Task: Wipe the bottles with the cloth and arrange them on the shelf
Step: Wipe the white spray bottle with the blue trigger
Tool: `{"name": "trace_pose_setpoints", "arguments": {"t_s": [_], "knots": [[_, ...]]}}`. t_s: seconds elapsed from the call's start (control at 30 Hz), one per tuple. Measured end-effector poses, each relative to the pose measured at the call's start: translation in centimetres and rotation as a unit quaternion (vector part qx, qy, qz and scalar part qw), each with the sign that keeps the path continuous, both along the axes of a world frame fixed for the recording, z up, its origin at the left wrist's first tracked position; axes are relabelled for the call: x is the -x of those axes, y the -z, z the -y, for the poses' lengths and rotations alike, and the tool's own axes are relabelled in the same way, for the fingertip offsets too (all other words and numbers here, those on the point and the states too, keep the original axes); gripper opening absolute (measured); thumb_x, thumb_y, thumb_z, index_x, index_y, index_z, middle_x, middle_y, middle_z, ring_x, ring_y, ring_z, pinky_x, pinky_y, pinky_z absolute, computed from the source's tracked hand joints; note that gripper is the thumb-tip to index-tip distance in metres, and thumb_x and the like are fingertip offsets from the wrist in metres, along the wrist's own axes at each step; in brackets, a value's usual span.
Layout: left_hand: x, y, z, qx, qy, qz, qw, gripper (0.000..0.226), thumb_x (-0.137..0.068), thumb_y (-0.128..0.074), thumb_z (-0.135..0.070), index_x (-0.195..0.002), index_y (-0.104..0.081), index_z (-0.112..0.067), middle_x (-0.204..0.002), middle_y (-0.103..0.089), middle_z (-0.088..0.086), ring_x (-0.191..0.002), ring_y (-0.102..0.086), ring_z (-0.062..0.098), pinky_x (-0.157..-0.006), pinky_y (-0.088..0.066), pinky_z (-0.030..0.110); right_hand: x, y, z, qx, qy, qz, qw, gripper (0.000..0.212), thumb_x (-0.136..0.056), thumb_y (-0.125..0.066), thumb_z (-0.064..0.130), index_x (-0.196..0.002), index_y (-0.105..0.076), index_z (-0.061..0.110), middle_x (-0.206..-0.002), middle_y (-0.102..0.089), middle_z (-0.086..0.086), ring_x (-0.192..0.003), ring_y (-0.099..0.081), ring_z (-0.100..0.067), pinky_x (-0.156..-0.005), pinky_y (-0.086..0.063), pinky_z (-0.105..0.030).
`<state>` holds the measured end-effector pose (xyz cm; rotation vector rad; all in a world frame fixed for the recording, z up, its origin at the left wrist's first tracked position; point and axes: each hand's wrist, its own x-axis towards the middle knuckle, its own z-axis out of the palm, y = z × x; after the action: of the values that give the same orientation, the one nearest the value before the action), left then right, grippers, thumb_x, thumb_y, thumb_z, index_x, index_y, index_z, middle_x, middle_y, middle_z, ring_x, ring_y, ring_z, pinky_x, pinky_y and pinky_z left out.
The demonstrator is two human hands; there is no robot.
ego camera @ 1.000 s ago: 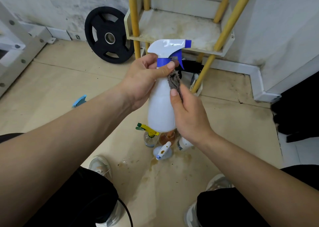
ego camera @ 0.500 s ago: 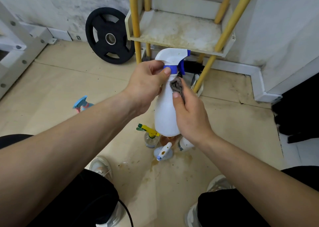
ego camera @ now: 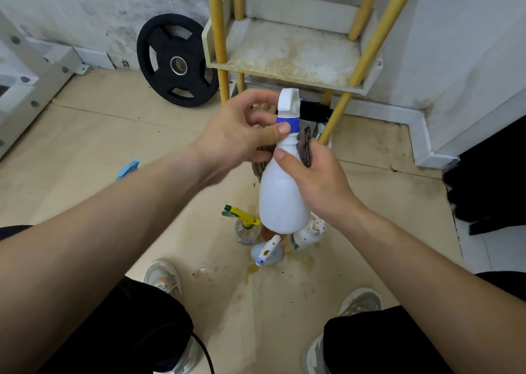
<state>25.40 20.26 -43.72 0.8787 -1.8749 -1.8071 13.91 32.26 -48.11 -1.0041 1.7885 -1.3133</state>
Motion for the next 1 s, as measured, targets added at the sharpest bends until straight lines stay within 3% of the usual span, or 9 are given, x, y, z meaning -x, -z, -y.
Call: {"name": "trace_pose_setpoints", "arguments": {"t_s": [0.13,0.23,0.3,0.4,0.57,0.67,0.8,0.9,1.0], "knots": [[-1.7,-2.0,4.2,0.290,0.097,0.078,0.949,0.056,-0.075,-0.083,-0.041,-0.127,-0.061,-0.035,-0.115,-0.065,-0.002,-0.103,-0.063,0.013,-0.092,-0.056,0.034,0.3,0.0,0.1,0.001,-0.039,0.003,0.999,0.014,-0.085,-0.066,0.041,-0.092,-0.065,0.029,-0.083,-0.069,0.014,-0.084,-0.067,-0.013,-0.082,-0.055,-0.046],[-2.4,-2.7,5.1,0.336,0.201,0.090,0.916,0.055,-0.080,-0.076,-0.044,-0.132,-0.064,-0.032,-0.137,-0.056,-0.009,-0.127,-0.051,0.001,-0.103,-0.046,0.022,0.2,0.1,-0.1,-0.005,-0.098,0.024,0.995,0.003,-0.085,-0.066,0.035,-0.084,-0.068,0.033,-0.078,-0.066,0.017,-0.078,-0.063,-0.008,-0.075,-0.048,-0.032],[-2.3,-2.6,5.0,0.347,0.234,0.100,0.903,0.048,-0.082,-0.073,-0.048,-0.125,-0.068,-0.027,-0.139,-0.058,-0.010,-0.132,-0.051,0.004,-0.109,-0.045,0.034,0.1,0.0,-0.3,-0.009,-0.126,0.044,0.991,0.013,-0.085,-0.064,0.030,-0.079,-0.069,0.040,-0.076,-0.066,0.019,-0.076,-0.062,-0.004,-0.074,-0.047,-0.027],[-2.0,-2.0,4.6,0.380,0.214,0.097,0.894,0.039,-0.087,-0.068,-0.047,-0.114,-0.067,-0.018,-0.115,-0.068,-0.005,-0.110,-0.063,0.015,-0.096,-0.050,0.048,0.4,-0.2,-0.3,-0.011,-0.137,0.075,0.988,0.004,-0.083,-0.063,0.028,-0.084,-0.066,0.027,-0.078,-0.065,0.012,-0.078,-0.062,-0.011,-0.078,-0.047,-0.035],[-1.5,-1.3,4.0,0.425,0.122,0.119,0.889,0.041,-0.091,-0.059,-0.052,-0.106,-0.063,-0.014,-0.087,-0.061,-0.009,-0.077,-0.054,0.002,-0.067,-0.042,0.014,0.3,-0.5,-0.2,-0.020,-0.126,0.075,0.989,0.022,-0.083,-0.063,0.034,-0.102,-0.065,0.022,-0.095,-0.072,0.002,-0.090,-0.069,-0.023,-0.087,-0.053,-0.049],[-1.0,-1.0,3.3,0.419,0.057,0.157,0.892,0.035,-0.093,-0.064,-0.051,-0.098,-0.063,-0.016,-0.078,-0.062,-0.008,-0.069,-0.058,0.013,-0.064,-0.047,0.029,-0.6,-0.3,-0.3,-0.040,-0.118,-0.032,0.992,0.038,-0.080,-0.065,0.050,-0.112,-0.062,0.028,-0.106,-0.072,0.006,-0.100,-0.069,-0.021,-0.090,-0.055,-0.055],[0.0,-0.8,2.1,0.374,0.017,0.213,0.903,0.039,-0.091,-0.066,-0.050,-0.087,-0.063,-0.012,-0.066,-0.071,0.001,-0.050,-0.065,0.011,-0.063,-0.056,0.036,-1.3,0.1,-0.4,-0.067,-0.065,-0.137,0.986,0.039,-0.084,-0.069,0.052,-0.103,-0.059,0.019,-0.097,-0.068,0.002,-0.089,-0.065,-0.019,-0.080,-0.054,-0.044],[0.1,-1.4,2.0,0.258,0.056,0.224,0.938,0.043,-0.092,-0.070,-0.043,-0.087,-0.066,0.000,-0.074,-0.074,0.014,-0.058,-0.072,0.020,-0.063,-0.061,0.037,-0.8,0.3,-0.4,-0.076,-0.073,-0.140,0.985,0.019,-0.093,-0.069,0.036,-0.091,-0.056,0.021,-0.086,-0.062,0.005,-0.080,-0.059,-0.017,-0.070,-0.046,-0.037],[-0.9,-2.0,3.3,0.156,0.084,0.166,0.970,0.035,-0.102,-0.057,-0.037,-0.104,-0.068,-0.004,-0.086,-0.071,0.019,-0.069,-0.072,0.023,-0.068,-0.063,0.039,-0.2,0.4,-0.5,-0.077,-0.091,-0.084,0.989,0.011,-0.093,-0.070,0.030,-0.094,-0.060,0.025,-0.091,-0.066,0.005,-0.087,-0.063,-0.016,-0.079,-0.050,-0.040]]}}
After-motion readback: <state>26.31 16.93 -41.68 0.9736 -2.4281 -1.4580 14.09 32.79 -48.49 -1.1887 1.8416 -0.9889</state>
